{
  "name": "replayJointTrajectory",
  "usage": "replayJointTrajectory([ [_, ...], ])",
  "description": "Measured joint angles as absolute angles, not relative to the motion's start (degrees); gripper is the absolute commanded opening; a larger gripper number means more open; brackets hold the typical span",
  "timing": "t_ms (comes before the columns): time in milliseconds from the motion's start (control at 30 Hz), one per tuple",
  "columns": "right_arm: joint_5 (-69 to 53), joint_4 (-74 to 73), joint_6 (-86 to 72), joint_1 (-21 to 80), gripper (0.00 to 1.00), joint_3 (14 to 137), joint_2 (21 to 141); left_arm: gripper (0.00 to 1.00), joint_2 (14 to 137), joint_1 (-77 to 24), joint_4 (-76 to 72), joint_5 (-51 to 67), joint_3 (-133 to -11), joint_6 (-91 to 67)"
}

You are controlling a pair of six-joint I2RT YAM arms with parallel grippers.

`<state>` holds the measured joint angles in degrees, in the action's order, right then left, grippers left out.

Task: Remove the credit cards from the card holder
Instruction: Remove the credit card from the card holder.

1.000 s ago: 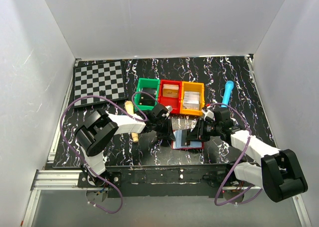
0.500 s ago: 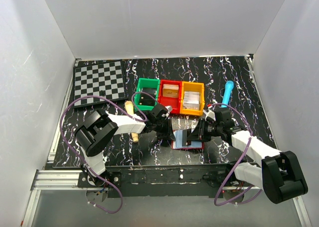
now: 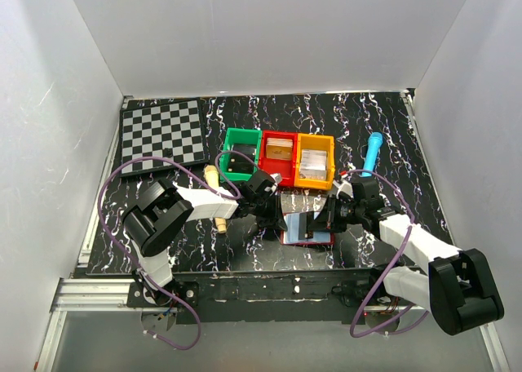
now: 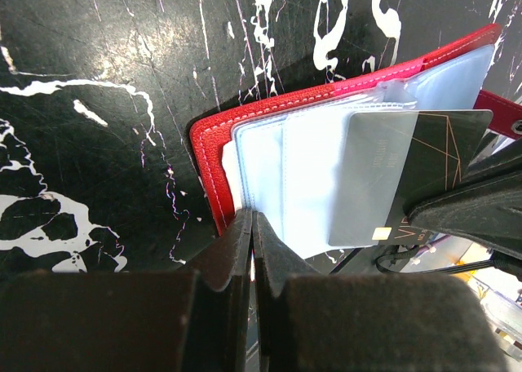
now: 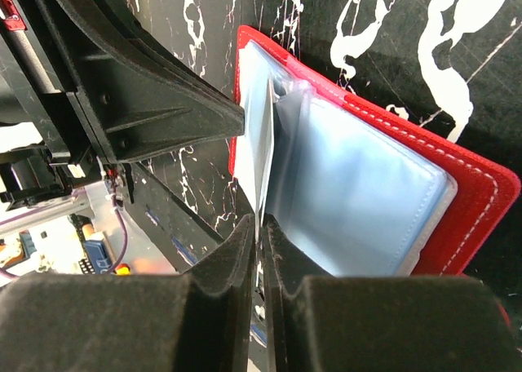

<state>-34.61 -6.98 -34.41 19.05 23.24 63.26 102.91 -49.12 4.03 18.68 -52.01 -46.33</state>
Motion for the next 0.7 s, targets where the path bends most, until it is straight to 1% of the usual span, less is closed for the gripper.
replayJointTrajectory([
  [200,-34.4,-7.7,-34.2,18.6,0.04,23.2,62.5,0.0,102.9,-49.1,4.1,18.7,-52.0,-46.3],
  [267,-34.4,-7.8,-34.2,18.6,0.03,23.2,62.3,0.0,102.9,-49.1,4.1,18.7,-52.0,-46.3],
  [467,-34.4,-8.1,-34.2,18.4,0.17,23.2,62.2,0.0,102.8,-49.1,3.9,18.7,-51.9,-46.3],
  [600,-34.4,-8.1,-34.2,18.4,0.18,23.2,62.2,0.0,102.8,-49.1,3.8,18.6,-51.8,-46.3],
  [700,-34.4,-8.1,-34.2,18.4,0.13,23.2,62.2,0.0,102.8,-49.1,3.7,18.6,-51.7,-46.3],
])
